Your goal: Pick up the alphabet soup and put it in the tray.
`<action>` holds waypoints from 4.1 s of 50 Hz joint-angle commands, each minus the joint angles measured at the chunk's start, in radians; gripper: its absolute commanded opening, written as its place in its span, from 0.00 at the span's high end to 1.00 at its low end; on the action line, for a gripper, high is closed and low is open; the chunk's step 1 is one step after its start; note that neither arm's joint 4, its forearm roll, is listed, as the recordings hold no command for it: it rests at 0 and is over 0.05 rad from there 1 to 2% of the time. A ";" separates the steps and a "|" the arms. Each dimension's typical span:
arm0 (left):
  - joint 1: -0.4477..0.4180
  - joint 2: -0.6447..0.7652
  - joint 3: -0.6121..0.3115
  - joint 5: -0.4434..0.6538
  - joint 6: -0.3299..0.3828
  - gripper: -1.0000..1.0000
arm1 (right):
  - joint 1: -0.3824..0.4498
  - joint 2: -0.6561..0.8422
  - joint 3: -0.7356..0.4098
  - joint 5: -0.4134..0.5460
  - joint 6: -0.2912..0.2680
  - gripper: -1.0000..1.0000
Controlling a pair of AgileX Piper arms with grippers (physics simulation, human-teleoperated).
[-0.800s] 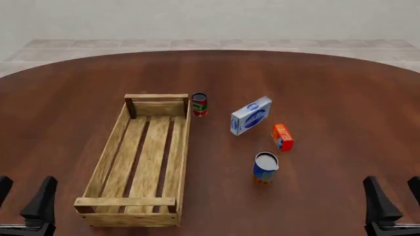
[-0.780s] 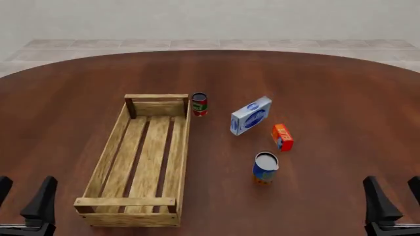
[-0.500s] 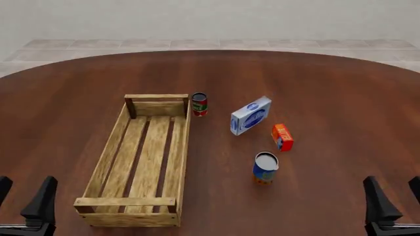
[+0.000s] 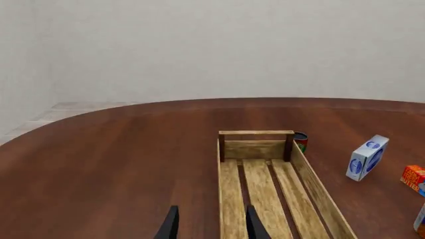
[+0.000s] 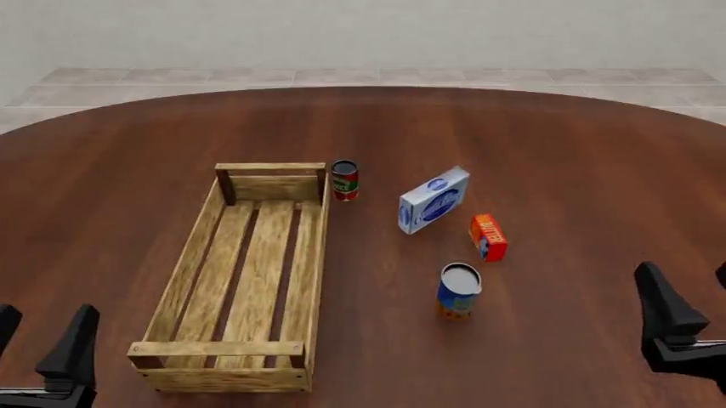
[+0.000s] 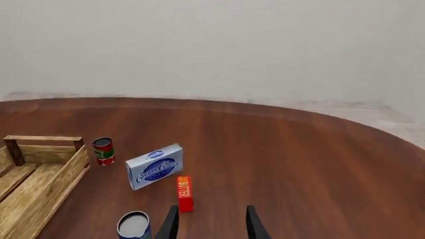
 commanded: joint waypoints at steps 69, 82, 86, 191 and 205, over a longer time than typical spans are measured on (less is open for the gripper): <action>0.000 0.000 0.000 0.000 0.000 0.00 | 0.371 1.139 -0.804 0.290 -0.038 0.00; 0.000 0.000 0.000 0.000 0.000 0.00 | 0.416 1.173 -0.791 0.288 -0.023 0.00; 0.000 0.000 0.000 0.000 0.000 0.00 | 0.425 1.175 -0.789 0.289 -0.019 0.00; 0.000 0.000 0.000 0.000 0.000 0.00 | 0.405 1.251 -0.603 0.175 -0.015 0.00; 0.000 0.000 0.000 0.000 0.000 0.00 | 0.410 1.259 -0.591 0.162 0.004 0.00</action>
